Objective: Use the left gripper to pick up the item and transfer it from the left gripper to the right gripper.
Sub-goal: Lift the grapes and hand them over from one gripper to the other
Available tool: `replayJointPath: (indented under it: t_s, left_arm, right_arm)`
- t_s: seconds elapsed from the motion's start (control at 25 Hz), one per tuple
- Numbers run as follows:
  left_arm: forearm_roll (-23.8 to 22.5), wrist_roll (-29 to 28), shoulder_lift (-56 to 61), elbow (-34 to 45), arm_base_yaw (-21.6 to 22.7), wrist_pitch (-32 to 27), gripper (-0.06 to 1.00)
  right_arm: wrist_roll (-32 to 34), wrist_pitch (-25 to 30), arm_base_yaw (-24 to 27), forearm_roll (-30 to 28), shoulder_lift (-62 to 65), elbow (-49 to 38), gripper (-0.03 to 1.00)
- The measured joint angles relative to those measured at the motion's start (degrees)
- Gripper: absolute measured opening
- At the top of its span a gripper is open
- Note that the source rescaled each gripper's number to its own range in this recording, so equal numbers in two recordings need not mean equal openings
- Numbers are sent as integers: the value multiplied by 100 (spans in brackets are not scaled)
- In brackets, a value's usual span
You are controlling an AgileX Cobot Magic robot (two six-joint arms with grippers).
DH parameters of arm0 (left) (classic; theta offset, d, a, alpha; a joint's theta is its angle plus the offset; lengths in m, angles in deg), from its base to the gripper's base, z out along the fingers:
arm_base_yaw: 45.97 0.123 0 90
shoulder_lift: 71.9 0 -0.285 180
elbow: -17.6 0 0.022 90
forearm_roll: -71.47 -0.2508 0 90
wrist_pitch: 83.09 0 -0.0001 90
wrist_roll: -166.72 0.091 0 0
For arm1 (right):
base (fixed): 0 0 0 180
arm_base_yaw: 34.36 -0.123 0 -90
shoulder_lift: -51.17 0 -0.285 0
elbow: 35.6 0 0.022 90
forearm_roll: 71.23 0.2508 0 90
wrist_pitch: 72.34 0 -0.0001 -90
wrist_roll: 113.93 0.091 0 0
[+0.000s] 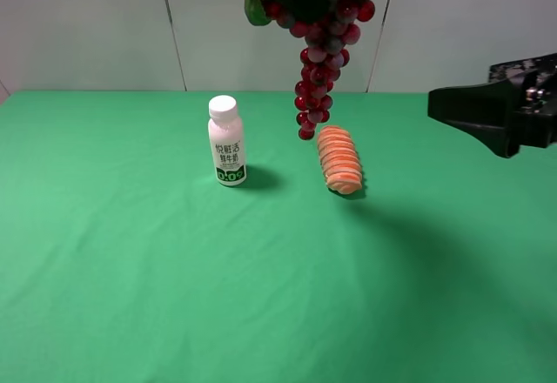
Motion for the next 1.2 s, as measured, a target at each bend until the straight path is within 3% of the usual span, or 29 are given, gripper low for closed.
replayJointPath:
  t_s: [0.16,0.44,0.6,0.8,0.92,1.2]
  left_arm:
    - [5,16,0,0,-75,64,7]
    - [84,16,-2,0,-97,107,4]
    - [125,10,-2,0,-97,120,4]
    - [141,10,-2,0,-97,124,2]
    - [144,10,-2,0,-97,124,2]
    - [144,10,-2,0,-97,126,2]
  right_arm:
    - [-833,-54,-447,444,-407,0,100]
    - [-1552,-963,-1290,752,-1280,0,100]
    - [-2173,-1173,-1572,1487,-1895,0,100]
    - [-3311,-1100,-1662,2719,-2489,56,100]
    - [-3630,-970,-1662,2888,-2781,263,100]
    - [-3683,-800,-1662,2914,-3304,773,100]
